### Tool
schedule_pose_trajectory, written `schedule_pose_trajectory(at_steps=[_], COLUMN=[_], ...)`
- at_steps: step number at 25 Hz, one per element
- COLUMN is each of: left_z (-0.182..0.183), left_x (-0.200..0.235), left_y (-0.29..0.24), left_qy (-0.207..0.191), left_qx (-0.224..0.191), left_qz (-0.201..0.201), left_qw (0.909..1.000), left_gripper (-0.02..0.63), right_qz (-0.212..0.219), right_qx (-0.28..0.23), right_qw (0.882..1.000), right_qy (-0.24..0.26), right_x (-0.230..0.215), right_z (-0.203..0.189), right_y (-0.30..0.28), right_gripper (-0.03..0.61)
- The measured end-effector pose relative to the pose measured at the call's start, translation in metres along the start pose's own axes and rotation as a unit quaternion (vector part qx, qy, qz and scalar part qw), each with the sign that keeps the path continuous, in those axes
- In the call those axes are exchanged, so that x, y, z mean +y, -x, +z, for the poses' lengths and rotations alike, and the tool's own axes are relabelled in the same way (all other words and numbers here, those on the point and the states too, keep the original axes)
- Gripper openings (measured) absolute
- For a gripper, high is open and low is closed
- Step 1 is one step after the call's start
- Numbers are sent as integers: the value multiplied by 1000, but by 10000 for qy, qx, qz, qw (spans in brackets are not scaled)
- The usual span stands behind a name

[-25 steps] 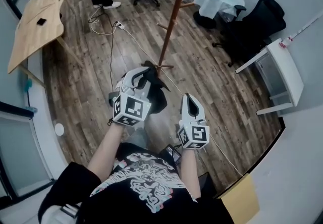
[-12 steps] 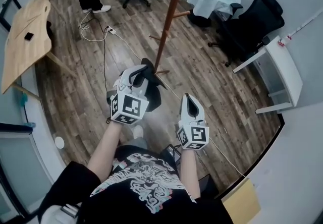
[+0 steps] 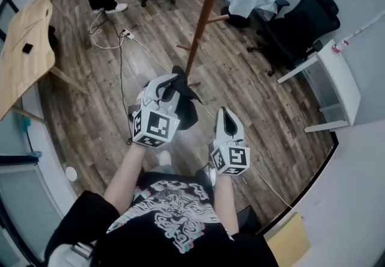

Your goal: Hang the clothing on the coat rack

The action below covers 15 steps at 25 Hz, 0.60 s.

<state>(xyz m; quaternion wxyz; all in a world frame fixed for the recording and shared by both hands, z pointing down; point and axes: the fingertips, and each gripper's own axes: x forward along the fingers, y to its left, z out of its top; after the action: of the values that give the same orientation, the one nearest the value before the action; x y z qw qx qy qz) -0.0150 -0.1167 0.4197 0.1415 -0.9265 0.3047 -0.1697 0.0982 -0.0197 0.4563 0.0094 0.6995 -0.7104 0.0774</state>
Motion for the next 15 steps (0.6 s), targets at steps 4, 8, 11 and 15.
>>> schedule_pose_trajectory(at_steps=[4, 8, 11, 15], left_z=[2, 3, 2, 2], left_x=[3, 11, 16, 23], left_y=[-11, -19, -25, -36], left_qy=[-22, -15, 12, 37], left_qx=[-65, -86, -77, -78], left_qz=[-120, -167, -162, -155], left_qw=[9999, 9998, 9998, 9998], left_gripper=[17, 17, 17, 17], right_qz=[-34, -34, 42, 159], right_qx=[10, 22, -55, 8], right_qw=[10000, 10000, 10000, 9998], right_qy=[16, 40, 33, 112], right_x=[1, -2, -3, -3], right_z=[-1, 2, 7, 5], right_y=[-10, -22, -29, -40], right_gripper=[-2, -2, -2, -2])
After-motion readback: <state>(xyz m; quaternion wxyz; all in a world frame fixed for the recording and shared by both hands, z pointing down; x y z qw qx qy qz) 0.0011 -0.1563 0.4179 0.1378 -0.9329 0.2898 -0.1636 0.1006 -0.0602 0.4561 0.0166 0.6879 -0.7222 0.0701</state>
